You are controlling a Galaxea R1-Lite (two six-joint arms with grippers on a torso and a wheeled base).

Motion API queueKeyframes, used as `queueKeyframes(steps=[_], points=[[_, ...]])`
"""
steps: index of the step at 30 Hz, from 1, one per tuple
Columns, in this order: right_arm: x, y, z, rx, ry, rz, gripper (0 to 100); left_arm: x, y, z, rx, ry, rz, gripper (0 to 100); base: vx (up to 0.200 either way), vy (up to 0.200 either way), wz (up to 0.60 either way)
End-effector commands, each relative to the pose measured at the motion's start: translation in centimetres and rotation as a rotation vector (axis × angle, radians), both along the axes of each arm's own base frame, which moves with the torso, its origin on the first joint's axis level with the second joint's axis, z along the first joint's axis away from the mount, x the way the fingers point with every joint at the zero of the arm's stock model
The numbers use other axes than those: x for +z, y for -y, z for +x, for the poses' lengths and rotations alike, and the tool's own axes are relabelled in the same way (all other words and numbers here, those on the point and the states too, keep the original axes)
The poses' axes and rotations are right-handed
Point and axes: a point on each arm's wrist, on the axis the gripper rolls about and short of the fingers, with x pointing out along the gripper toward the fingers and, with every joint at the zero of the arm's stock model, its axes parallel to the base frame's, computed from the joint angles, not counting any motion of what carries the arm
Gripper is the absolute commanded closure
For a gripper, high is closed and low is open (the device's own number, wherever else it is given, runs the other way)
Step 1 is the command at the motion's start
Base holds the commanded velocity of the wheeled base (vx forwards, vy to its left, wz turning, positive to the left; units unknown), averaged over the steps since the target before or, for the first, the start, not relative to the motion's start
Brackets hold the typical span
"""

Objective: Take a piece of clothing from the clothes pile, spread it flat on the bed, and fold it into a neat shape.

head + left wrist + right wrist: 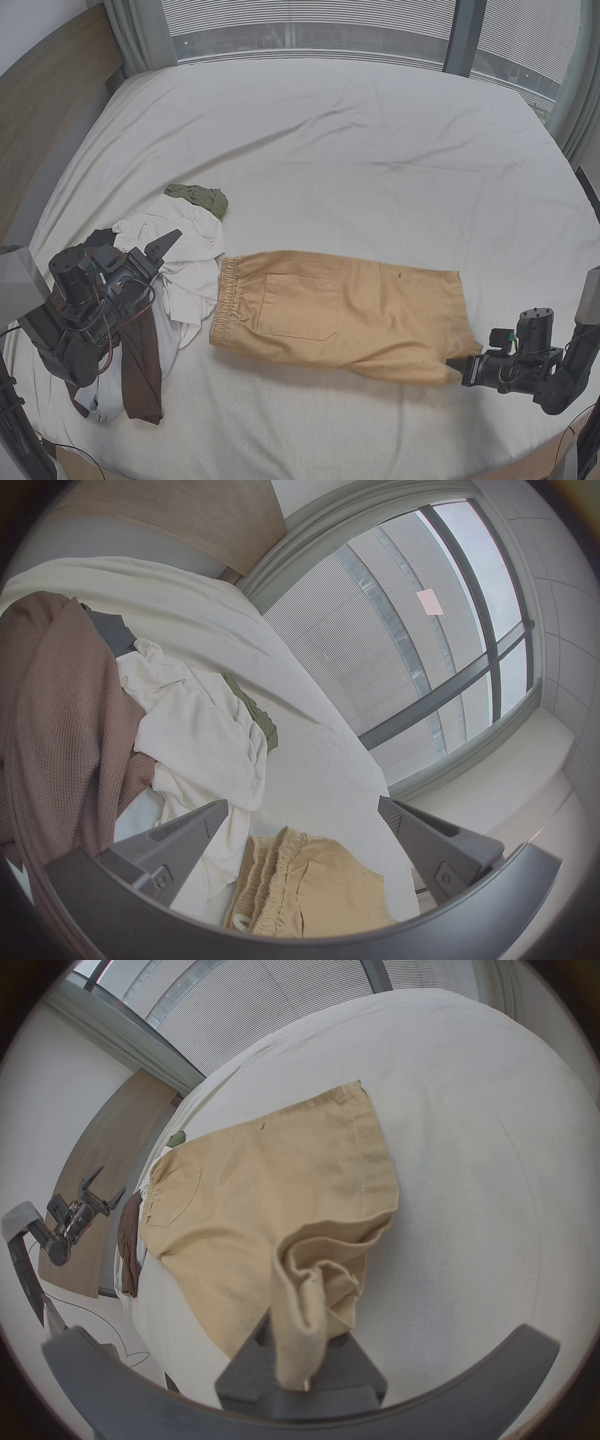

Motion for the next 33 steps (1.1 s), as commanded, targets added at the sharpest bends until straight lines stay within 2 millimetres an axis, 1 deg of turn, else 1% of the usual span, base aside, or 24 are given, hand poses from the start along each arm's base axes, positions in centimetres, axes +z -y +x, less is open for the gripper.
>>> queueKeyframes(steps=[1,3,4,6,17,18,24,28,33], points=[[-0.4,1.0,-1.3,-0.025,-0.021,-0.019,100,0.1,0.1,-0.1,-0.002,0.003,-0.001,0,0.0,0.0,0.0],[-0.5,1.2,-2.1,-0.022,-0.03,-0.03,100,0.1,0.1,-0.1,-0.004,0.001,-0.001,0,0.0,0.0,0.0],[-0.5,1.2,-2.1,-0.022,-0.03,-0.03,100,0.1,0.1,-0.1,-0.004,0.001,-0.001,0,0.0,0.0,0.0],[-0.9,1.4,-2.7,-0.018,-0.052,-0.042,100,0.1,0.2,-0.1,-0.005,0.0,0.0,0,0.0,0.0,0.0],[-2.7,1.3,-2.8,-0.004,-0.138,-0.062,100,-0.2,0.3,-0.3,-0.012,-0.009,0.0,0,0.0,0.0,0.0],[-2.8,1.3,-2.8,-0.001,-0.141,-0.063,0,-0.2,0.3,-0.3,-0.012,-0.01,0.002,0,0.0,0.0,0.0],[-2.3,0.6,-3.0,0.031,-0.128,-0.058,0,-0.5,0.8,-0.4,-0.025,-0.023,0.002,0,0.0,0.0,0.0],[-2.5,0.3,-3.4,0.055,-0.166,-0.061,0,-0.7,1.2,-0.6,-0.039,-0.033,0.004,0,0.0,0.0,0.0],[-1.0,-1.5,-5.0,0.192,-0.18,-0.034,0,-1.4,2.1,-1.3,-0.071,-0.063,0.013,0,0.0,0.0,0.0]])
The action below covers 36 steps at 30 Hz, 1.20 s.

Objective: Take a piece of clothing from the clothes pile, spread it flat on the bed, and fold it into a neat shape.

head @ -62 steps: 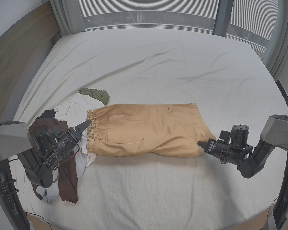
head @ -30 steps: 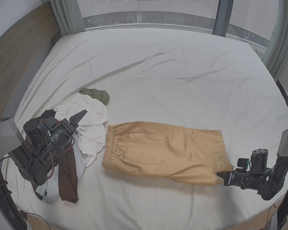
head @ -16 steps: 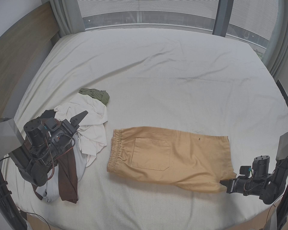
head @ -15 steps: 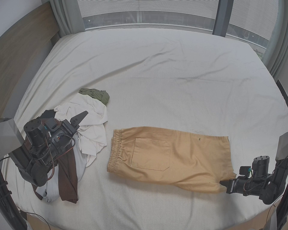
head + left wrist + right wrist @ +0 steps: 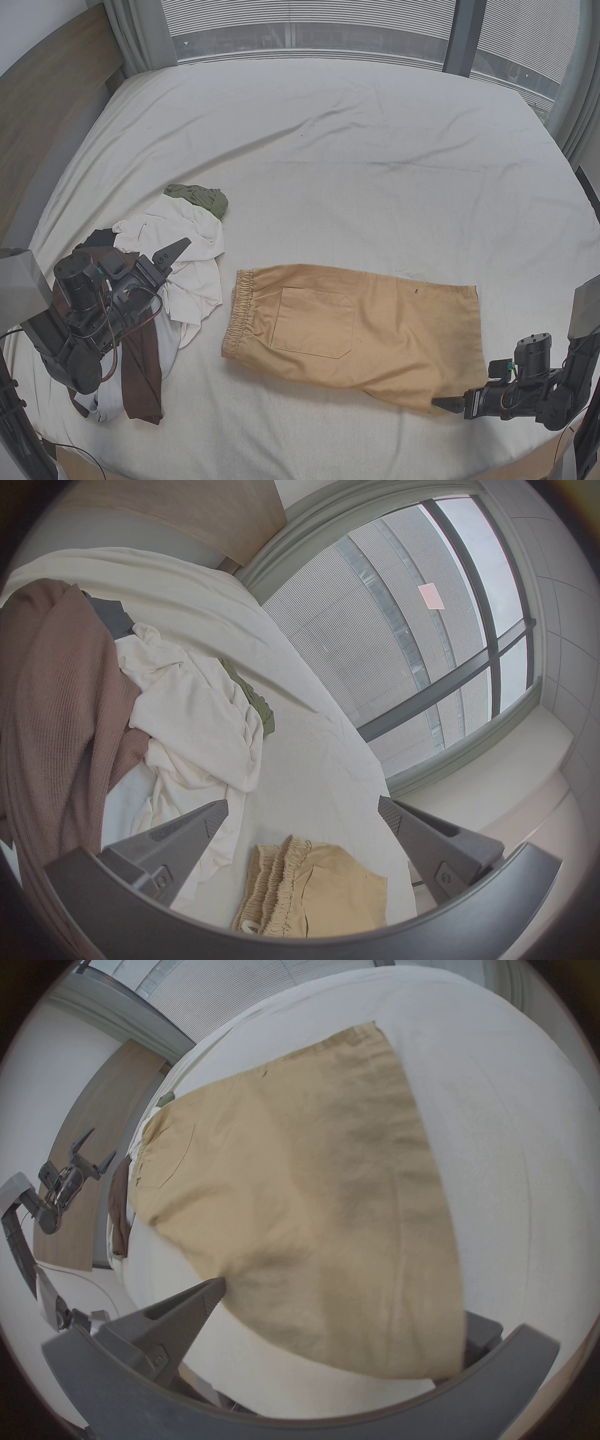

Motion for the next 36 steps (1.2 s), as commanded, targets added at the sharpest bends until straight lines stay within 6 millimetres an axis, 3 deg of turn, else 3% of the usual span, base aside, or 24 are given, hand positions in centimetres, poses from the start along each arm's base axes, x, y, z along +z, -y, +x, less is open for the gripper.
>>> queueKeyframes(steps=[1,10,14,23,29,36], points=[[1.7,-1.6,-1.8,0.116,0.005,0.03,0,-0.7,0.9,-0.6,-0.031,-0.032,0.007,0,0.0,0.0,0.0],[5.1,-4.5,-5.7,0.283,0.023,0.118,0,-1.3,1.7,-1.1,-0.063,-0.056,0.014,0,0.0,0.0,0.0],[7.1,-5.2,-6.6,0.319,0.106,0.194,0,-2.0,2.0,-1.2,-0.075,-0.078,0.033,0,0.0,0.0,0.0],[10.0,-6.1,-3.3,0.27,0.251,0.256,0,-4.9,3.4,-1.5,-0.122,-0.161,0.08,0,0.0,0.0,0.0],[12.5,-7.5,0.5,0.244,0.36,0.295,0,-6.4,4.0,-1.4,-0.134,-0.201,0.093,0,0.0,0.0,0.0],[12.5,-7.6,1.5,0.23,0.362,0.293,0,-8.2,4.4,-1.3,-0.146,-0.259,0.108,0,0.0,0.0,0.0]])
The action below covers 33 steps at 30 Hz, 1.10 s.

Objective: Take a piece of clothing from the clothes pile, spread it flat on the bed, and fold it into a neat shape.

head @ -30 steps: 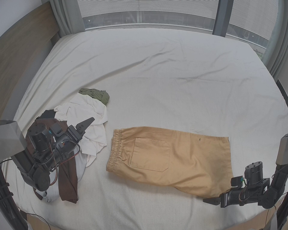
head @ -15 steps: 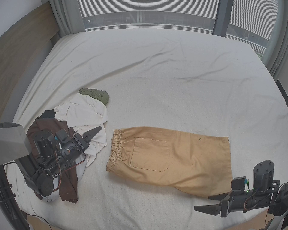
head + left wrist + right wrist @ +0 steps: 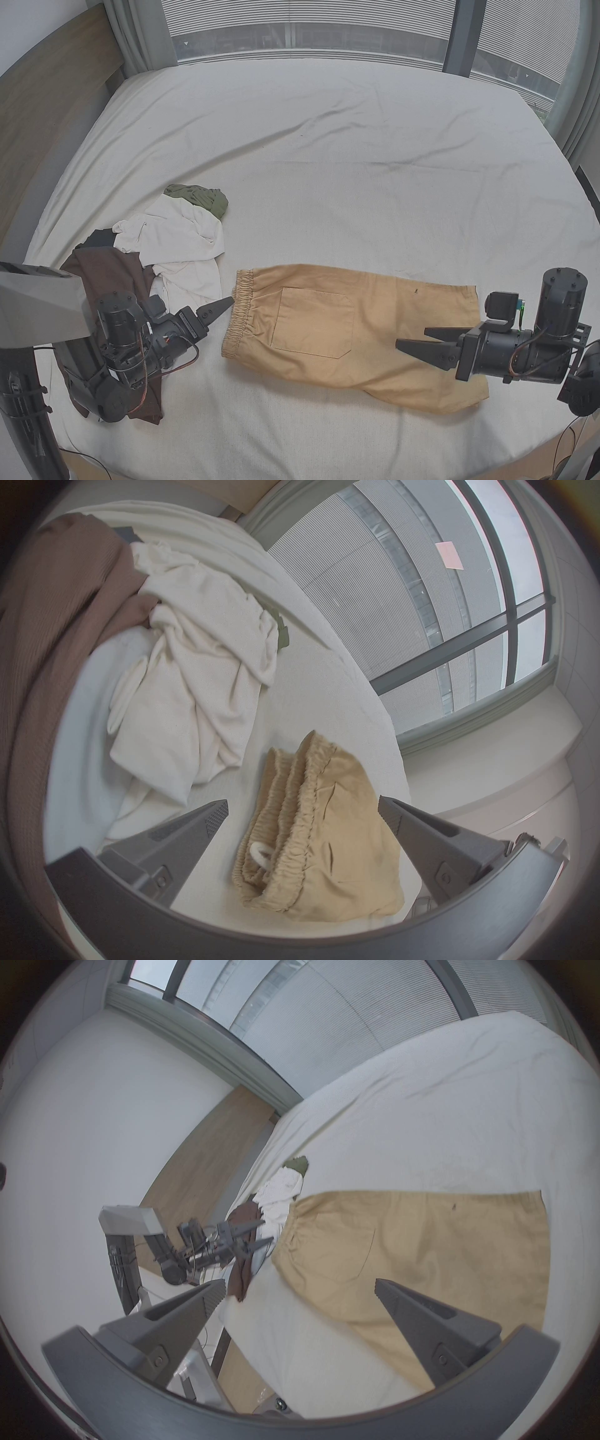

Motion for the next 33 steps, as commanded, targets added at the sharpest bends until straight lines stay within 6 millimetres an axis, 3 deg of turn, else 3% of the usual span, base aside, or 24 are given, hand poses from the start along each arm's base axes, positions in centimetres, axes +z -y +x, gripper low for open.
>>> queueKeyframes(steps=[1,14,22,33], points=[[-0.6,0.0,1.0,-0.017,-0.02,-0.012,0,-2.2,0.4,0.1,-0.012,-0.066,0.019,0,0.0,0.0,0.0],[-1.0,0.2,1.6,-0.034,-0.023,-0.017,0,-4.3,1.8,-0.2,-0.061,-0.115,0.05,0,0.0,0.0,0.0],[-0.8,0.2,1.6,-0.034,-0.017,-0.014,0,-4.4,3.0,0.2,-0.09,-0.103,0.035,0,0.0,0.0,0.0],[-0.9,0.1,1.6,-0.031,-0.02,-0.016,0,-3.5,4.2,2.6,-0.066,-0.059,-0.079,0,0.0,0.0,0.0]])
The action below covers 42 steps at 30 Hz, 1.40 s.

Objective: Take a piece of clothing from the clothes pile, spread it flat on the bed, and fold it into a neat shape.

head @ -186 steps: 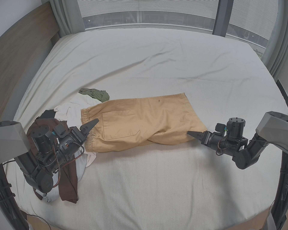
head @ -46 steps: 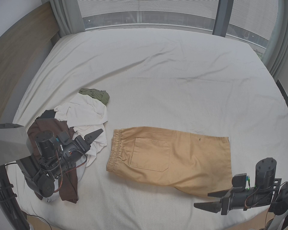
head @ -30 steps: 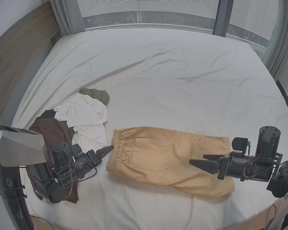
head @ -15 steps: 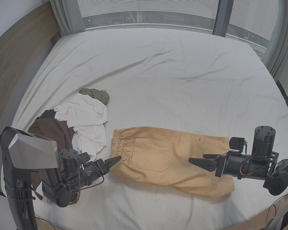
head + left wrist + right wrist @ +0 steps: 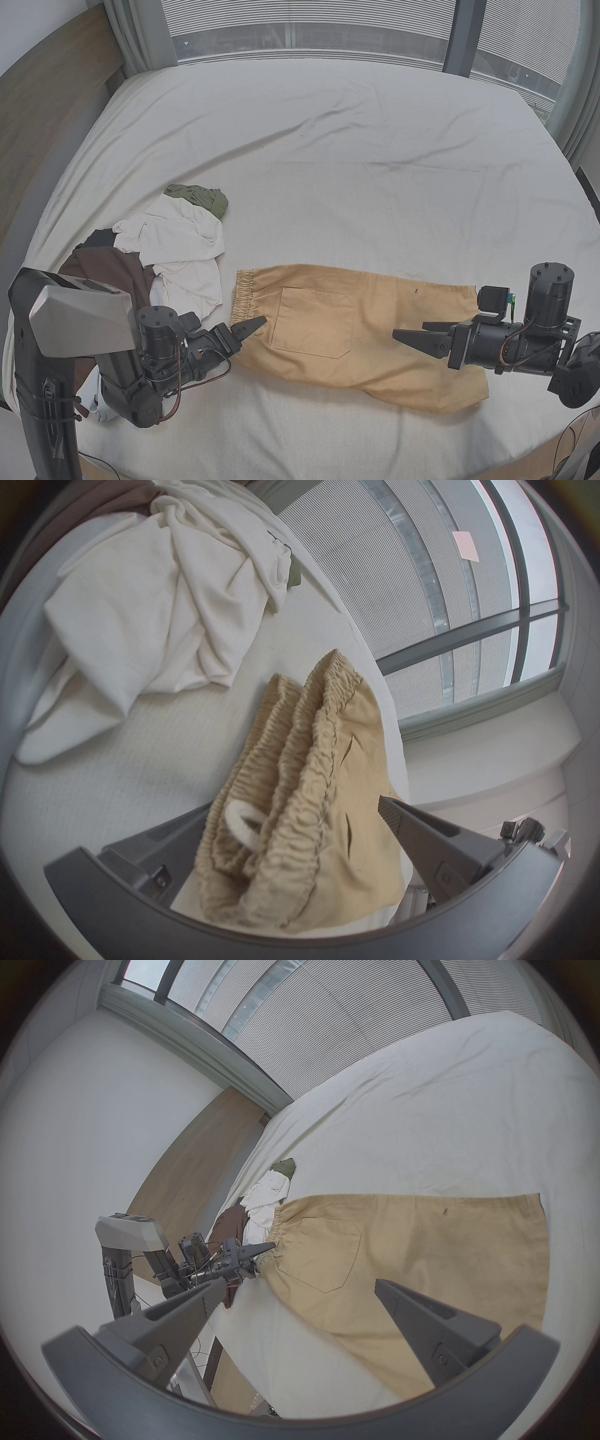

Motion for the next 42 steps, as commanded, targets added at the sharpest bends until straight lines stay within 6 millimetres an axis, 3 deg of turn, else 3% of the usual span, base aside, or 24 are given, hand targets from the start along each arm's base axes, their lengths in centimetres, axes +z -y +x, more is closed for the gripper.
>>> queueKeyframes(steps=[1,13,14,20,25,32,42], points=[[0.0,0.0,0.0,0.002,-0.001,0.0,0,-0.1,0.3,1.0,0.009,0.015,-0.024,0,0.0,0.0,0.0],[-0.1,-0.1,0.0,0.003,-0.005,-0.002,0,-0.7,0.4,1.2,0.032,0.006,-0.016,0,0.0,0.0,0.0],[-0.1,-0.1,0.0,0.003,-0.005,-0.002,0,-0.8,0.5,1.1,0.03,0.003,-0.013,100,0.0,0.0,0.0],[-0.3,0.0,-0.1,0.0,-0.012,-0.006,0,-0.6,0.4,0.9,0.053,0.009,-0.005,100,0.0,0.0,0.0],[-0.4,0.0,-0.1,0.002,-0.017,-0.008,0,0.9,-0.4,0.2,0.125,0.027,0.002,100,0.0,0.0,0.0],[-1.0,0.0,0.0,0.002,-0.036,-0.018,0,2.6,-1.8,-2.9,0.133,-0.006,0.015,100,0.0,0.0,0.0],[-1.3,-0.1,0.0,0.006,-0.05,-0.023,0,3.0,-4.3,-4.9,0.186,-0.048,0.042,100,0.0,0.0,0.0]])
